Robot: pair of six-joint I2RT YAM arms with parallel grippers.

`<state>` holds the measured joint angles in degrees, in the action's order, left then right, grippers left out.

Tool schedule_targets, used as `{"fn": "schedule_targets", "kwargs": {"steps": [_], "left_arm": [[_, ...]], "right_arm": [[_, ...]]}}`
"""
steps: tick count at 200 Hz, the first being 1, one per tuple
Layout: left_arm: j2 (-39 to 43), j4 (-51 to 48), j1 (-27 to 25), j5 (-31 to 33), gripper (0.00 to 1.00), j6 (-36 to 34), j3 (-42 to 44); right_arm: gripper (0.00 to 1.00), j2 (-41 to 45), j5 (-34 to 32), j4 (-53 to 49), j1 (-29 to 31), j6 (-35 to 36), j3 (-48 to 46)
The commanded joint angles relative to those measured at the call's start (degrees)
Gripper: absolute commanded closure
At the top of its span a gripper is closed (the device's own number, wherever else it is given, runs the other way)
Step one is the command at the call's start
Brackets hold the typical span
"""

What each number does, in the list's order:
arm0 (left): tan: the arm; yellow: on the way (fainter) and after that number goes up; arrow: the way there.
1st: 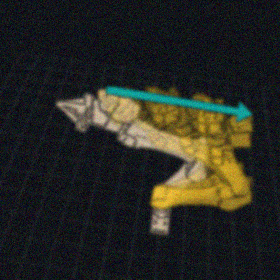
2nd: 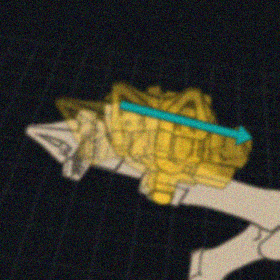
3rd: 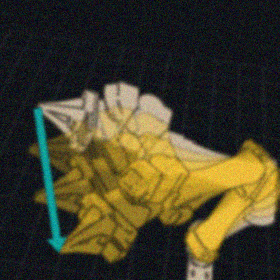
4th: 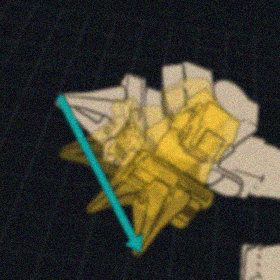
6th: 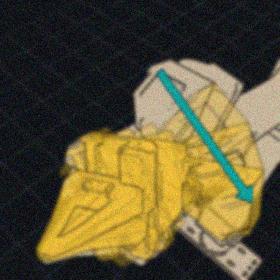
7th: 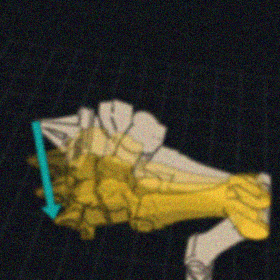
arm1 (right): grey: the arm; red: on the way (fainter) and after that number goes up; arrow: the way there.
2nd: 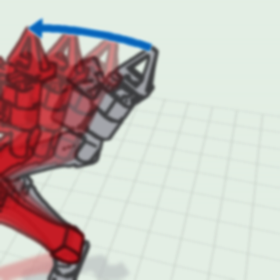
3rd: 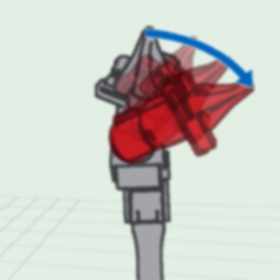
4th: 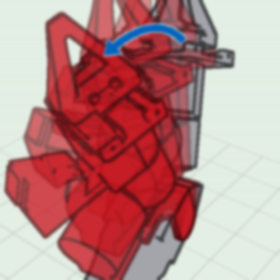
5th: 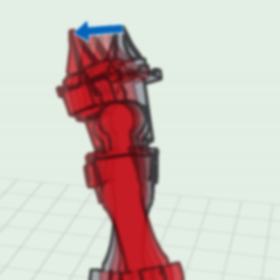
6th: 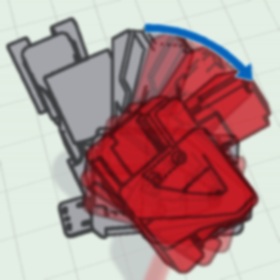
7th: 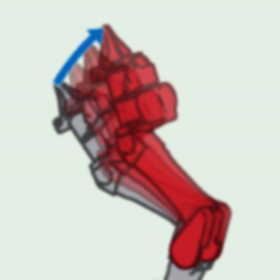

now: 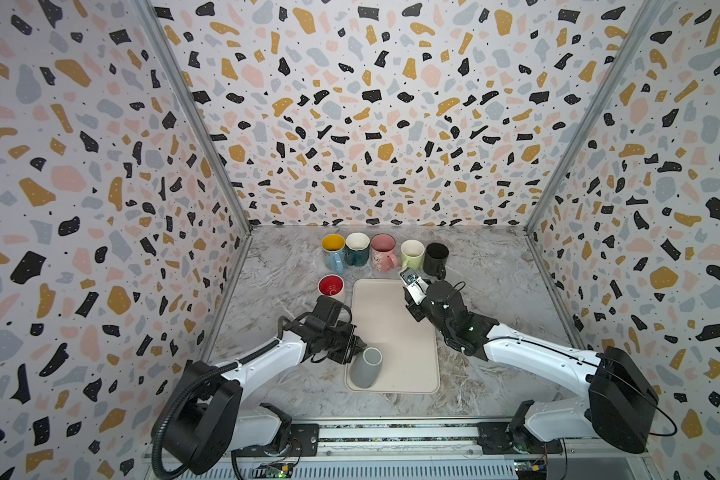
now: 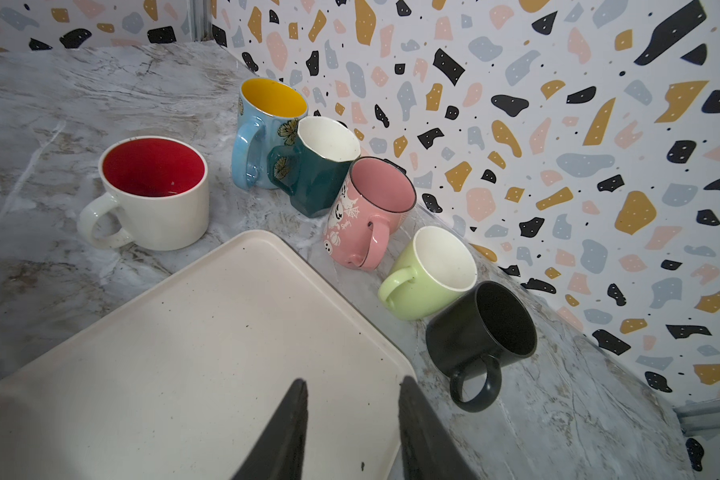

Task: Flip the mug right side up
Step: 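Close the left gripper on the grey mug's handle, then lift the grey mug and carry it toward the far row of mugs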

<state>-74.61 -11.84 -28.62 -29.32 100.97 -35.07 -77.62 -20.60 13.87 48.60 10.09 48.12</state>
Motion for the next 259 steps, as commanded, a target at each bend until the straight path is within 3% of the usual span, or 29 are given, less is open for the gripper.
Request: {"fn": "schedule_targets", "kwargs": {"steps": [1, 64, 91, 139, 180, 206, 259], "left_arm": [[-1.9, 7.4, -0.2, -0.8, 1.0, -5.1, -1.4], [-10.0, 5.1, -0.2, -2.6, 1.0, -24.2, -13.4], [-10.7, -0.3, -0.2, 0.9, 1.0, -34.6, -19.2], [-9.4, -1.2, -0.1, 6.2, 1.0, -47.5, -24.7], [-6.6, 4.0, -0.2, 9.6, 1.0, -59.9, -26.7], [-3.0, 5.6, -0.3, 16.3, 1.0, -67.7, -27.0], [6.5, 20.5, -2.5, 26.0, 1.0, -82.7, -18.9]], "right_arm": [[0.62, 0.7, -1.3, -1.3, -0.2, -0.7, 1.0], [0.62, 2.2, -2.9, -2.7, -0.7, -0.7, 0.6], [0.62, 2.5, -3.7, -3.4, -0.7, -0.7, 0.8], [0.62, 3.4, -4.1, -4.6, -0.6, -0.7, 1.5], [0.62, 3.6, -4.7, -7.1, -0.5, -0.7, 3.9], [0.62, 4.1, -4.0, -8.4, -0.5, -1.9, 5.2], [0.62, 2.5, 3.1, -17.1, -0.7, -5.2, 14.0]]}}
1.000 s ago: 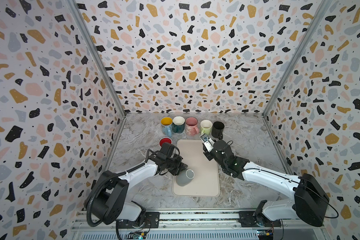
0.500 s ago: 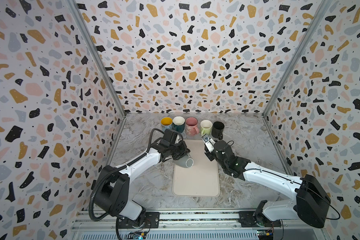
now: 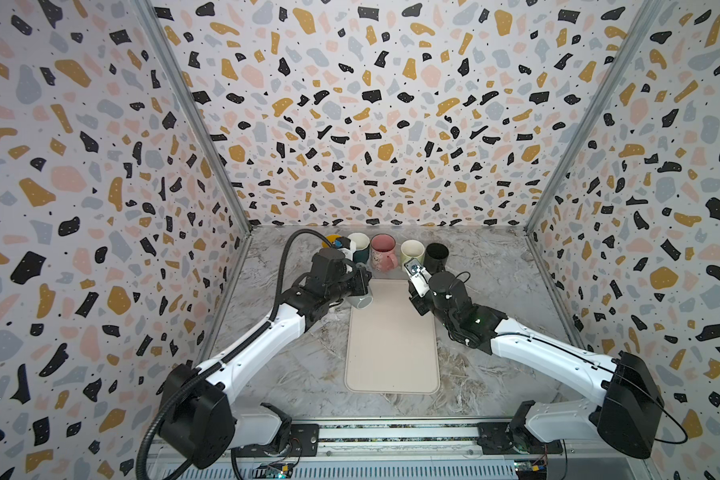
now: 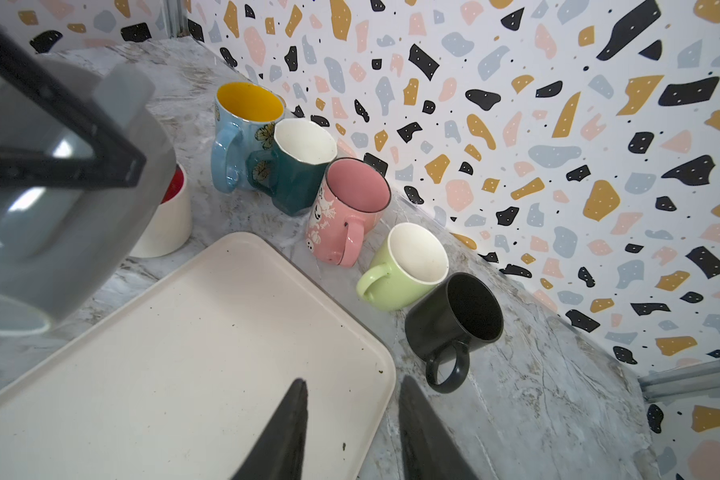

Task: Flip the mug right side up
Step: 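Lift the grey mug and carry it toward the far row of mugs, then move the right gripper to the grey mug's handle while the left gripper holds it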

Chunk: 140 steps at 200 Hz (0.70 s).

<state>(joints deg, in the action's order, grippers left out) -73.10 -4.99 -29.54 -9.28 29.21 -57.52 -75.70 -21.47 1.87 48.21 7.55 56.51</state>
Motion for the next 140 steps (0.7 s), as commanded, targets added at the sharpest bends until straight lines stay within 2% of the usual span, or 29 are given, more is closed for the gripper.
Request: {"fn": "schedule_targets", "kwargs": {"steps": [1, 59, 113, 140], "left_arm": [[5.2, 14.1, -1.7, 6.1, 1.0, -11.2, 3.7], [11.1, 30.1, -7.1, 13.5, 1.0, -26.2, 13.7], [13.0, 46.7, -9.8, 16.5, 1.0, -34.5, 22.3], [12.4, 49.0, -10.8, 17.1, 1.0, -37.2, 23.2]], "right_arm": [[0.62, 0.5, 4.2, -5.4, -0.3, -2.7, 5.8], [0.58, -2.8, 19.3, -19.9, -3.0, -6.8, 20.3], [0.45, -6.9, 30.9, -29.9, -4.5, -7.5, 30.6], [0.42, -9.3, 35.1, -32.9, -5.0, -7.4, 34.6]]}}
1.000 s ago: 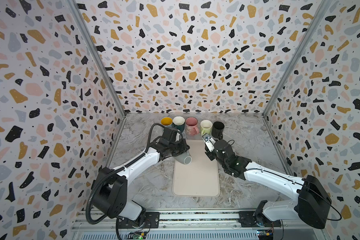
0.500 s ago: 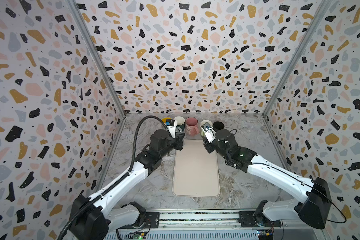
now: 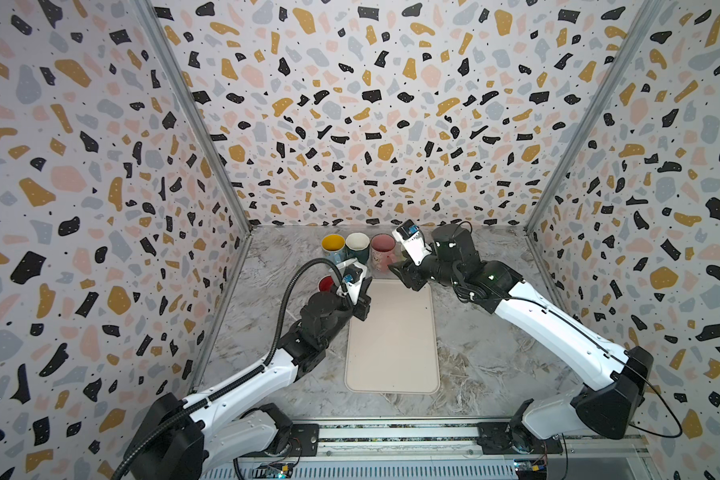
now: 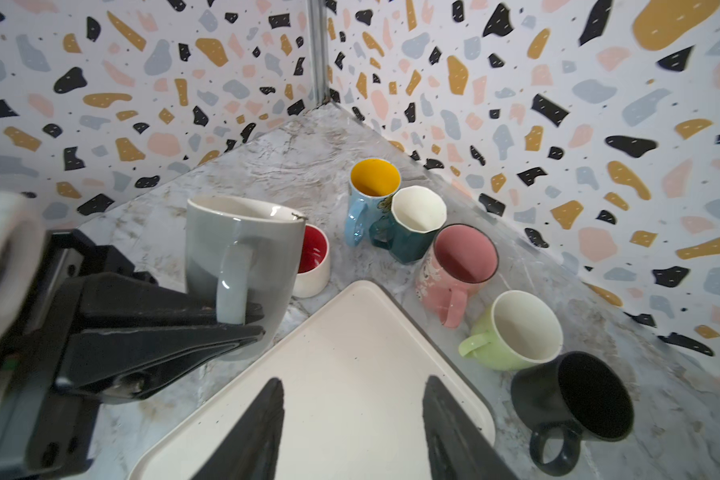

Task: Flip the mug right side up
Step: 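Move the right gripper to the grey mug's handle while the left gripper holds it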

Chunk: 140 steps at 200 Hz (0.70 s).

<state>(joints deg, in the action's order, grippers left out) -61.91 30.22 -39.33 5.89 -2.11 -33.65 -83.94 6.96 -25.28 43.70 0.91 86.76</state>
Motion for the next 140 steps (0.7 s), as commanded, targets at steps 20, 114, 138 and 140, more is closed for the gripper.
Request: {"fn": "schedule_targets", "kwargs": {"steps": [20, 114, 138, 140], "left_arm": [[0.5, 16.0, -2.3, 1.8, 1.0, -9.4, 0.4], [-3.2, 19.2, -4.9, 1.6, 1.0, -14.7, 1.2], [-3.8, 19.5, -5.5, 1.7, 1.0, -15.5, 1.1], [-3.8, 19.5, -5.6, 1.6, 1.0, -15.5, 1.0]], "right_arm": [[0.41, -2.5, 9.1, -7.4, -0.5, -0.5, 6.6], [0.39, -5.7, 15.1, -10.6, -0.5, -0.7, 10.5], [0.39, -6.4, 15.9, -11.1, -0.5, -0.9, 10.8], [0.39, -6.5, 15.9, -11.1, -0.5, -0.9, 10.7]]}}
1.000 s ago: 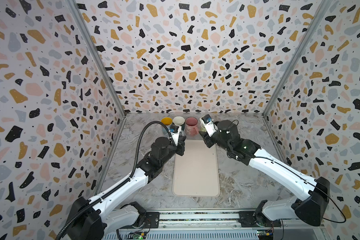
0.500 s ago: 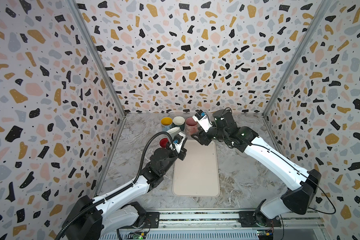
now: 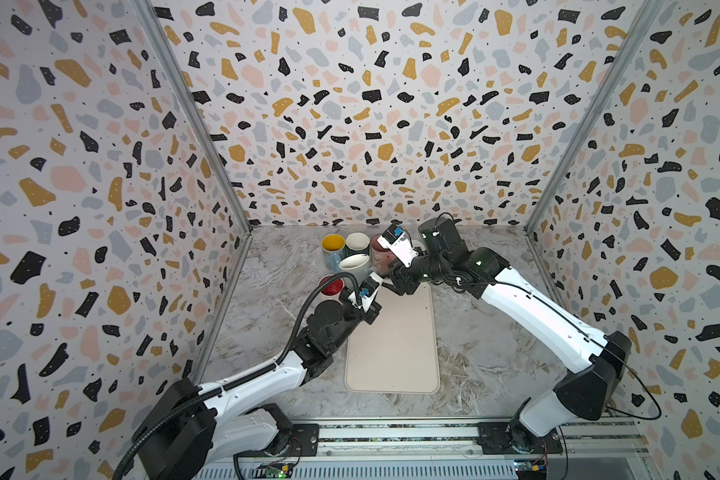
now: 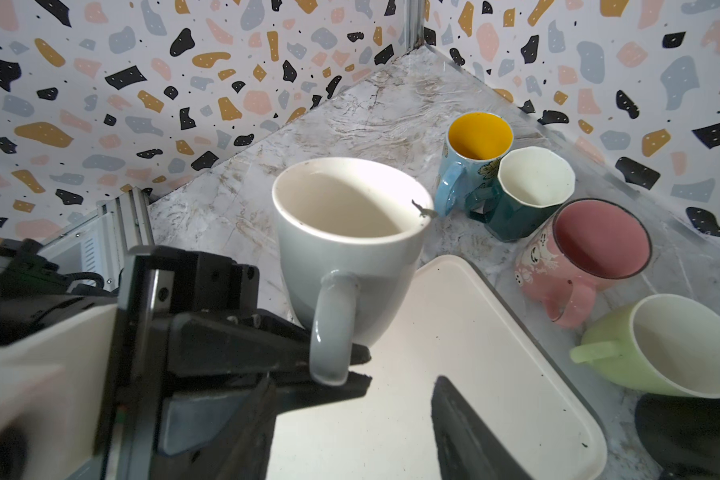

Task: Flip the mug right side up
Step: 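Move the right gripper to the grey mug's handle while the left gripper holds it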

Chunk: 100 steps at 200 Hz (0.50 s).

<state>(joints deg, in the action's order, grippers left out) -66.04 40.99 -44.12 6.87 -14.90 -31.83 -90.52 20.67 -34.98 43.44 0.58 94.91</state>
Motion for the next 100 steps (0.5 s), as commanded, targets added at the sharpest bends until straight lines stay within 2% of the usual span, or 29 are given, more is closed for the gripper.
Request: {"fn": "schedule_targets", "kwargs": {"steps": [1, 100], "left_arm": [[0.3, 8.7, -0.9, 0.7, 1.0, -2.8, -0.8], [0.9, 10.6, -3.0, 1.6, 1.0, -5.1, -0.1]], "right_arm": [[0.39, 0.0, 2.1, -1.4, -0.2, -0.6, 2.6], [0.57, -2.5, 2.4, -1.3, -0.4, -3.7, 3.0]]}}
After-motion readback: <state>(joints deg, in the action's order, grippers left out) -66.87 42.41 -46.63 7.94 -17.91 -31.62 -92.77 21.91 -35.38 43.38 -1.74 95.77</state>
